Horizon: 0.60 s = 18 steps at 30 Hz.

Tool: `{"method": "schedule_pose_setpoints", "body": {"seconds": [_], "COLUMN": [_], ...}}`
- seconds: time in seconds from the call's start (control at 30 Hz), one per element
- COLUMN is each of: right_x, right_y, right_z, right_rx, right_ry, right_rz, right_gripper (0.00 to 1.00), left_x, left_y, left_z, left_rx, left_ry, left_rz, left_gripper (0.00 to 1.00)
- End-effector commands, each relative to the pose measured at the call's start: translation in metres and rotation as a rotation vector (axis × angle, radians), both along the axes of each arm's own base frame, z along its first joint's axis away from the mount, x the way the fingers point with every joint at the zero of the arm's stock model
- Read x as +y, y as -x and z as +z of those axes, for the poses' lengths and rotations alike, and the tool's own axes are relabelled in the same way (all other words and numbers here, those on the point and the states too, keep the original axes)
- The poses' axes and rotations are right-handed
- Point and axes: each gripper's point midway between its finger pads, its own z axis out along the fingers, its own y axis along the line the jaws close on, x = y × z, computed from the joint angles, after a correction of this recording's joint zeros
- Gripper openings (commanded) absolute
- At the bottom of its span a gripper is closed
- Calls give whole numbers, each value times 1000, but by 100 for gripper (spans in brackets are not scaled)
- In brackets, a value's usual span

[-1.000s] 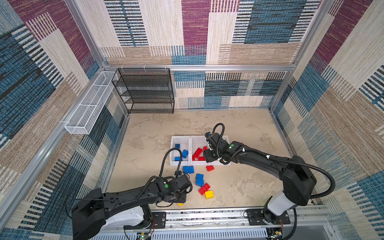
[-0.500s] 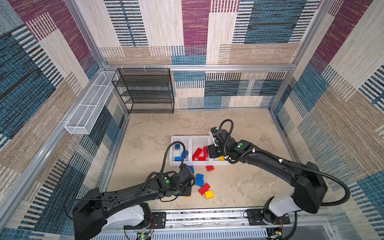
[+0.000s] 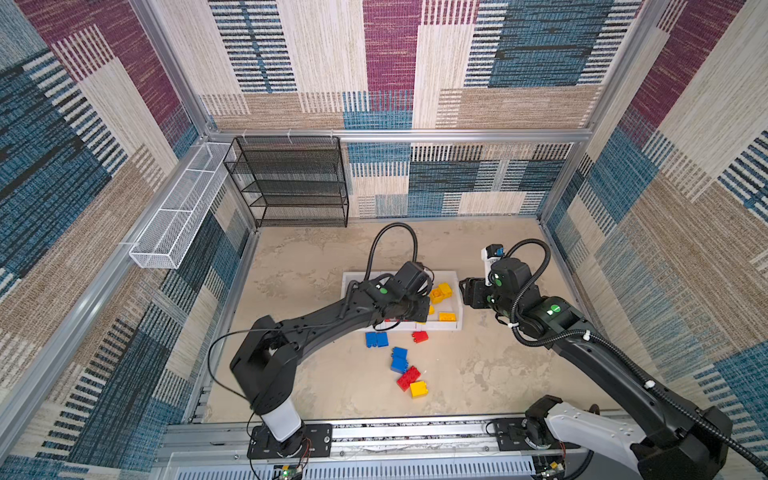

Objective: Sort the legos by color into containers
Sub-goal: 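Carry the yellow brick across to the yellow compartment and release it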

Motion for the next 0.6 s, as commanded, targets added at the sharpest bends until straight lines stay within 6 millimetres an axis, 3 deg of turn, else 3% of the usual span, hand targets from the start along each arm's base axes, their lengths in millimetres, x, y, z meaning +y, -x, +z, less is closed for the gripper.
{"method": "schedule_pose_setpoints", "body": {"seconds": [0.0,0.1,0.33,0.57], "right_x": [-9,-12,-15,-16], "right_y": [8,13,17,19], "right_z": [-4,-6,-5,-7], "right_rx": [19,25,31,39], "right_ry": [-21,-31,-27,-30], "right_rz": [-42,-52,-59,-59], "right_gripper": [71,71,71,71], "left_x": [-20,-32,-35,-33], "left_y": [-13,-29,-52,-58], "left_z": [-4,-11,-26,-27], "left_rx": [-25,-38,-41,-46], "left_ry": [-32,-50,-69,-64], "left_rz": [-92,-95,-61,-39], "left_gripper": [26,28,30,55]}}
